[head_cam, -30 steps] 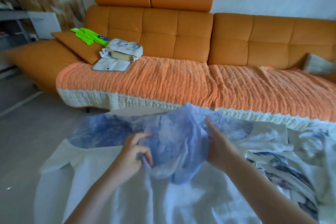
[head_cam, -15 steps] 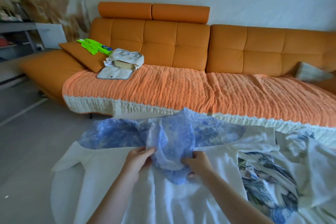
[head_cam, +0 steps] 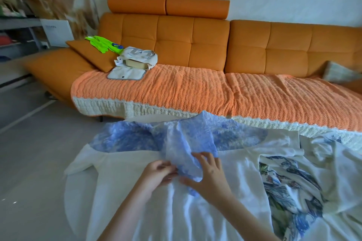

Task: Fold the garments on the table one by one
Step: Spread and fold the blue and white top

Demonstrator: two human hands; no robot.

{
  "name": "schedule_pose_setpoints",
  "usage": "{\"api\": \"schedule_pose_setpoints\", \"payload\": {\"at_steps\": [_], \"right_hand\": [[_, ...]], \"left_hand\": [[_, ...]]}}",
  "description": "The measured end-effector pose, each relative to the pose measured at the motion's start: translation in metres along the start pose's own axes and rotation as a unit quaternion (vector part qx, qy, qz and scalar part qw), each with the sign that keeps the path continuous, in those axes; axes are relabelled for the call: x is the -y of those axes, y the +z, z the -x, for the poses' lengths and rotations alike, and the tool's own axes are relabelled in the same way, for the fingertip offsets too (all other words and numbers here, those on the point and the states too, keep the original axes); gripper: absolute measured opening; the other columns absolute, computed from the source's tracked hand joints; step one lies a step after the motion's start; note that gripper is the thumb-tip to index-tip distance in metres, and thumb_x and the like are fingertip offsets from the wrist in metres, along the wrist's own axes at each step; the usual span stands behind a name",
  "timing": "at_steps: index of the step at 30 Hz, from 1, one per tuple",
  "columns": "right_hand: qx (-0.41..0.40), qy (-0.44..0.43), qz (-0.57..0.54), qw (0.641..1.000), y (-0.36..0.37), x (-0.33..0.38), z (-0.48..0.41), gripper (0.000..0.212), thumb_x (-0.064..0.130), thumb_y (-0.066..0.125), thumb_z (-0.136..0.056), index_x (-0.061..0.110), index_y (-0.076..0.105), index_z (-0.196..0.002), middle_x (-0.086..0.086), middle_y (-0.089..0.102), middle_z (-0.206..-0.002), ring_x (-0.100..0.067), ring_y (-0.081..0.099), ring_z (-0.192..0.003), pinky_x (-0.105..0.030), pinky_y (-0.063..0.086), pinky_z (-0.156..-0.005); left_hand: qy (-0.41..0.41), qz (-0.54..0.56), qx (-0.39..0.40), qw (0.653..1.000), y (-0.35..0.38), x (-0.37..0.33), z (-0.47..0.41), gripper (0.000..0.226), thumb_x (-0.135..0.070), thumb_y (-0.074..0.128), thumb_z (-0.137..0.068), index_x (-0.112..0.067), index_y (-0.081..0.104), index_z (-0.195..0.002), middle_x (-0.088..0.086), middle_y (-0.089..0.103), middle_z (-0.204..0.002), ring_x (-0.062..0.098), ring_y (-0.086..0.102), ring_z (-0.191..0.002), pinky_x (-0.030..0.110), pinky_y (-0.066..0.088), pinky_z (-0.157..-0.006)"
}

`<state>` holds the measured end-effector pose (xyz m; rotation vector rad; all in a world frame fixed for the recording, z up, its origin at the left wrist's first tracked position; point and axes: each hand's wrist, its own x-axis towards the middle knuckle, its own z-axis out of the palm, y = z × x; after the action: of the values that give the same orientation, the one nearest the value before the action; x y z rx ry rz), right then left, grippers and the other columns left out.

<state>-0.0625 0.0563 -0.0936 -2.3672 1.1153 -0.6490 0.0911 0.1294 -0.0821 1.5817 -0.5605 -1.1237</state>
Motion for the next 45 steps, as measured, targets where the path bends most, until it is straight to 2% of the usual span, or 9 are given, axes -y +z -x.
{"api": "schedule_pose_setpoints", "payload": {"at_steps": [4, 6, 17, 23, 30, 35, 39, 42, 45], "right_hand": [[-0.038, 0.018, 0.056, 0.998, 0.009, 0.000, -0.004, 0.032, 0.053, 0.058, -0.075, 0.021, 0.054, -0.070, 0.004, 0.052, -0.080, -0.024, 0.058, -0.085, -0.031, 0.044, -0.066], [-0.042, 0.055, -0.016, 0.997, 0.002, -0.004, -0.006, 0.036, 0.043, 0.062, -0.075, 0.022, 0.038, -0.057, 0.005, 0.046, -0.070, -0.018, 0.054, -0.077, -0.031, 0.037, -0.061], [-0.164, -0.158, 0.064, 0.972, 0.019, -0.013, 0.013, 0.052, 0.055, 0.026, -0.097, 0.024, 0.065, -0.081, 0.018, 0.064, -0.096, -0.007, 0.056, -0.081, -0.017, 0.045, -0.056], [-0.174, -0.174, 0.154, 0.957, 0.020, -0.021, 0.017, 0.033, 0.043, 0.047, -0.082, 0.024, 0.059, -0.058, 0.012, 0.054, -0.063, -0.008, 0.055, -0.060, -0.017, 0.033, -0.046], [-0.062, -0.105, 0.046, 0.991, 0.018, -0.017, 0.007, 0.073, 0.077, 0.023, -0.083, 0.031, 0.052, -0.132, 0.009, 0.038, -0.146, -0.015, 0.032, -0.133, -0.025, 0.027, -0.109], [0.092, 0.022, 0.028, 0.995, 0.012, -0.033, -0.012, 0.055, 0.058, 0.020, -0.094, 0.035, 0.038, -0.140, 0.015, 0.022, -0.151, -0.011, 0.008, -0.144, -0.026, 0.011, -0.116], [0.102, -0.009, 0.085, 0.991, 0.021, -0.036, -0.007, 0.096, 0.084, -0.023, -0.061, 0.047, 0.007, -0.145, 0.022, -0.013, -0.150, -0.005, -0.021, -0.137, -0.027, -0.010, -0.111], [0.073, -0.032, -0.006, 0.997, 0.010, -0.032, -0.007, 0.068, 0.078, 0.018, -0.079, 0.050, 0.006, -0.140, 0.027, -0.005, -0.146, 0.005, -0.001, -0.133, -0.017, 0.002, -0.109], [0.011, -0.081, 0.031, 0.996, 0.012, -0.049, -0.008, 0.058, 0.035, 0.068, -0.081, 0.032, 0.047, -0.135, 0.012, 0.035, -0.144, -0.003, 0.026, -0.124, -0.027, 0.030, -0.106]], "left_hand": [[-0.003, 0.015, -0.022, 1.000, 0.009, -0.003, -0.002, 0.014, -0.002, 0.057, -0.089, -0.004, 0.065, -0.078, 0.009, 0.069, -0.063, 0.012, 0.065, -0.049, 0.021, 0.053, -0.048], [-0.007, 0.028, -0.093, 0.995, -0.005, -0.001, -0.016, 0.015, -0.004, 0.050, -0.093, -0.003, 0.061, -0.083, 0.011, 0.065, -0.065, 0.012, 0.062, -0.042, 0.021, 0.050, -0.041], [-0.086, 0.133, -0.156, 0.975, -0.021, -0.023, -0.111, 0.047, -0.040, 0.076, -0.072, -0.001, 0.063, -0.097, 0.012, 0.069, -0.091, 0.027, 0.067, -0.082, 0.037, 0.056, -0.072], [0.010, 0.166, -0.241, 0.956, -0.041, -0.049, -0.138, 0.029, -0.014, 0.055, -0.091, 0.003, 0.059, -0.114, 0.011, 0.062, -0.104, 0.027, 0.059, -0.094, 0.040, 0.050, -0.089], [-0.013, 0.181, -0.143, 0.973, -0.042, -0.037, -0.128, 0.033, -0.035, 0.064, -0.087, -0.004, 0.064, -0.099, 0.012, 0.069, -0.090, 0.025, 0.064, -0.080, 0.038, 0.052, -0.073], [0.086, 0.028, -0.252, 0.964, -0.049, -0.033, -0.138, 0.049, -0.009, 0.062, -0.084, -0.015, 0.051, -0.131, 0.011, 0.061, -0.123, 0.032, 0.058, -0.111, 0.043, 0.050, -0.088], [0.202, -0.130, -0.272, 0.932, -0.038, -0.042, -0.120, 0.053, -0.007, 0.043, -0.097, -0.012, 0.025, -0.147, 0.009, 0.036, -0.147, 0.025, 0.035, -0.135, 0.036, 0.031, -0.107], [0.244, -0.156, -0.268, 0.919, -0.029, -0.029, -0.096, 0.057, -0.018, 0.057, -0.092, -0.005, 0.034, -0.142, 0.012, 0.043, -0.141, 0.025, 0.042, -0.130, 0.034, 0.037, -0.103], [0.118, -0.113, -0.232, 0.959, -0.030, -0.005, -0.079, 0.080, -0.042, 0.077, -0.070, -0.003, 0.042, -0.130, 0.009, 0.059, -0.115, 0.023, 0.059, -0.102, 0.035, 0.048, -0.084]]}}
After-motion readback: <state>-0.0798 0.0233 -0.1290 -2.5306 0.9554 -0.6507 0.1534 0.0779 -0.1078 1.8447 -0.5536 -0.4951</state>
